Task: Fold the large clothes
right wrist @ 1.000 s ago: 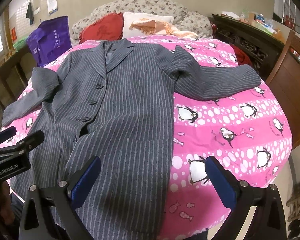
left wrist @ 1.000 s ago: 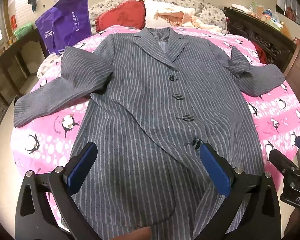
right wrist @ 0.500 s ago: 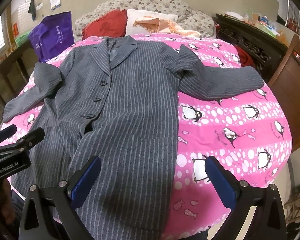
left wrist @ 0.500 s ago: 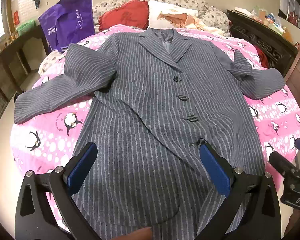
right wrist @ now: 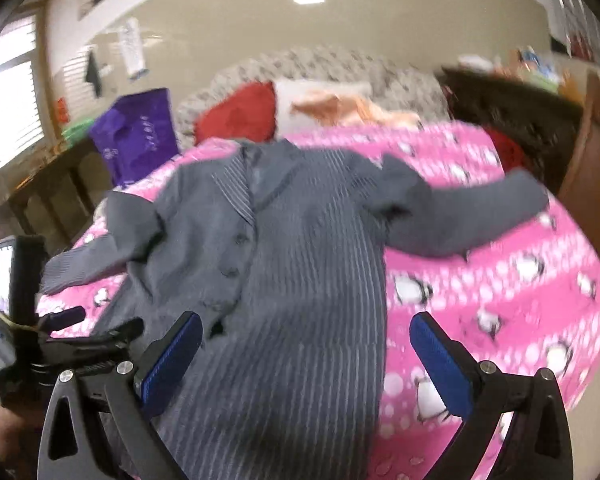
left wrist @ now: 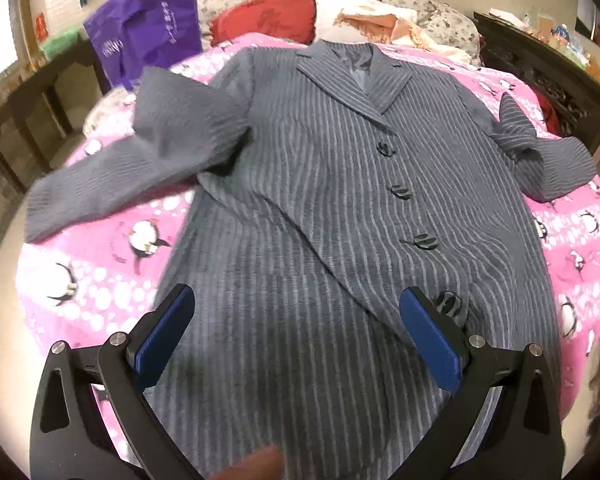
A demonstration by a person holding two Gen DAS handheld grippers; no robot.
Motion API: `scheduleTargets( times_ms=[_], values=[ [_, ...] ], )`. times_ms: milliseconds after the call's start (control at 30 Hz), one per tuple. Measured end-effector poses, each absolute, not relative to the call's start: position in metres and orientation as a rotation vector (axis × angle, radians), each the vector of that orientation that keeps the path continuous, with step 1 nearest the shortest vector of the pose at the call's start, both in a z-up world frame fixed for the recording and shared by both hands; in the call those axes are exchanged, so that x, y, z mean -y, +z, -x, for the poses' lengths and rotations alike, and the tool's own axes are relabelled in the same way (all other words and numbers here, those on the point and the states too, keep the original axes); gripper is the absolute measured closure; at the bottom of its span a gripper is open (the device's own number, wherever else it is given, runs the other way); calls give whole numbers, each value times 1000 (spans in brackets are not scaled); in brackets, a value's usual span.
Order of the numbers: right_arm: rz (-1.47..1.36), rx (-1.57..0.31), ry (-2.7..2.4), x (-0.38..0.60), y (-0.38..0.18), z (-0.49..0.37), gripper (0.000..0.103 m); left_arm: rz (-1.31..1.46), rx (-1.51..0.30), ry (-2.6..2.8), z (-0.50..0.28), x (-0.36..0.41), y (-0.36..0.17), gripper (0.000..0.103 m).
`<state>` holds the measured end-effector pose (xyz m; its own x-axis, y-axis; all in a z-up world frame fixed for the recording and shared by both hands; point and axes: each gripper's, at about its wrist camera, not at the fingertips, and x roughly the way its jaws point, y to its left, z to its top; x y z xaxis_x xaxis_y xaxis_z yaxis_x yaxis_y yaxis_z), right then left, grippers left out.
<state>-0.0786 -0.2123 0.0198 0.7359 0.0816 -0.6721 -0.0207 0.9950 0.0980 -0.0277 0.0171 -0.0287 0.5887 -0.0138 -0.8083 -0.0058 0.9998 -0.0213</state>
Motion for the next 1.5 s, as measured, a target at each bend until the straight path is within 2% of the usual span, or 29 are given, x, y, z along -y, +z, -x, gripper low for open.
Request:
scheduleTargets(
  times_ms=[200, 900, 1500],
  values=[
    [-59, -759, 99, 211, 13, 65, 0, 15, -1019, 7, 8, -18, -48, 0],
    [-66, -938, 20, 217, -18, 30, 1, 30, -1079, 18, -3, -21, -70, 0],
    [-36, -929, 90, 196, -17, 37, 2, 34, -1078, 13, 1, -21, -69, 0]
  ],
)
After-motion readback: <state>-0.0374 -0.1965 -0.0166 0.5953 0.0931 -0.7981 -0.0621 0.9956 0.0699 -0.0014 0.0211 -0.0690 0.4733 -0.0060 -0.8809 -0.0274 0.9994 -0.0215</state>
